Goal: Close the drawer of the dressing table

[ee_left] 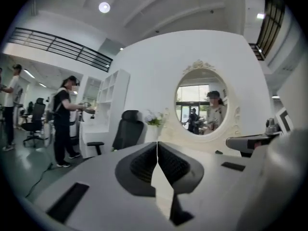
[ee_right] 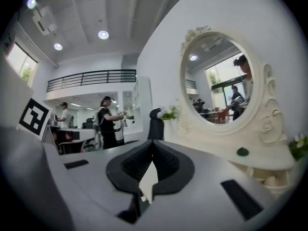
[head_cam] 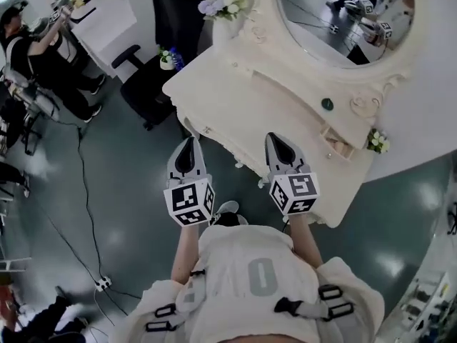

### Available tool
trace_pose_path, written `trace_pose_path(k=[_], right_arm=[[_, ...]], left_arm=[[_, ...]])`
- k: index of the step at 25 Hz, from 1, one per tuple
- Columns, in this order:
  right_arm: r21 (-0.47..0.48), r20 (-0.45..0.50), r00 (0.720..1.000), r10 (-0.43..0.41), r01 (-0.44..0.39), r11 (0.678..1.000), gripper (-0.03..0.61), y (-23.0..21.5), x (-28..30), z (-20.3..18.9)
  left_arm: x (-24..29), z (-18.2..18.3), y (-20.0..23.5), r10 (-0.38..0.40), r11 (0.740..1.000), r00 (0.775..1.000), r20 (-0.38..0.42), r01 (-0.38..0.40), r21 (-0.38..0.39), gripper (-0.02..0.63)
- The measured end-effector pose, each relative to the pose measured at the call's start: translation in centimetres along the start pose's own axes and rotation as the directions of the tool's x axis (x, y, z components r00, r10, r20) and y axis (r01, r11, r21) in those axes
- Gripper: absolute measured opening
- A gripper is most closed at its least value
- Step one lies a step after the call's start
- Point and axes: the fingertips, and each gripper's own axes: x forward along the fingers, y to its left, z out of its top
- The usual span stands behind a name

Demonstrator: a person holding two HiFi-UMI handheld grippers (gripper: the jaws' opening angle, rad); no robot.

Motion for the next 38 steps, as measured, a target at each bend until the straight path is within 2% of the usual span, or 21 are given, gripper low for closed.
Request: trace_pose_path(k=[2,4,9,16,18,20,23,25,30,34,38], right_arm=[[0.008,0.027,0.988,-0.151,0.151,0.988,0.009,-3.9,-2.0,0.5],[0.007,0.04,0.964,-0.263,0.263,0.965,0.009,-6.5,-3.8,1.0],[0.025,0.049,0.862,-0.504,0.504,0.863,0.009,-11.4,-7.9,1.6],[0.064,0.046,0.716,-0.697,0.694,0.717,0.009,-13.4,-11.3,0.8],[0.077,0.046,0.684,-0.728,0.724,0.685,0.009,-13.4,-11.8,0.6],[0.086,0.042,0.663,-0.748,0.743,0.663,0.009,-13.4,-12.0,0.3],[0.08,0.031,0.643,-0.765,0.761,0.643,0.009,-14.1,-12.8,0.2],[0.083,0.037,0.642,-0.766,0.762,0.642,0.009,-14.7,-13.3,0.4],[0.077,0.056,0.659,-0.75,0.746,0.662,0.009,-16.4,-14.8,0.9],[0.078,0.05,0.663,-0.747,0.743,0.665,0.009,-18.0,-16.8,0.6],[0.076,0.035,0.674,-0.738,0.735,0.674,0.009,-19.3,-18.3,0.0]], left_arm=[[3.3,0.4,-3.7,-0.137,0.99,0.991,0.001,0.137,0.019,0.02],[5.4,0.8,-6.6,-0.226,0.974,0.974,-0.001,0.226,0.03,0.02],[9.4,1.1,-13.2,-0.431,0.901,0.902,-0.028,0.431,0.054,0.02],[12.0,0.9,-17.9,-0.616,0.784,0.787,-0.047,0.617,0.06,0.02],[12.4,0.9,-18.4,-0.643,0.762,0.765,-0.046,0.644,0.064,0.02],[12.8,0.7,-18.7,-0.657,0.748,0.752,-0.052,0.659,0.076,0.02],[12.7,0.3,-19.8,-0.68,0.725,0.729,-0.076,0.684,0.078,0.02],[12.5,0.4,-20.6,-0.686,0.721,0.724,-0.07,0.69,0.063,0.02],[12.3,0.3,-22.7,-0.662,0.746,0.748,-0.052,0.664,0.051,0.02],[11.6,-0.7,-24.6,-0.646,0.763,0.759,-0.082,0.646,-0.023,0.02],[10.7,-0.7,-26.9,-0.643,0.763,0.762,-0.076,0.646,0.025,0.02]])
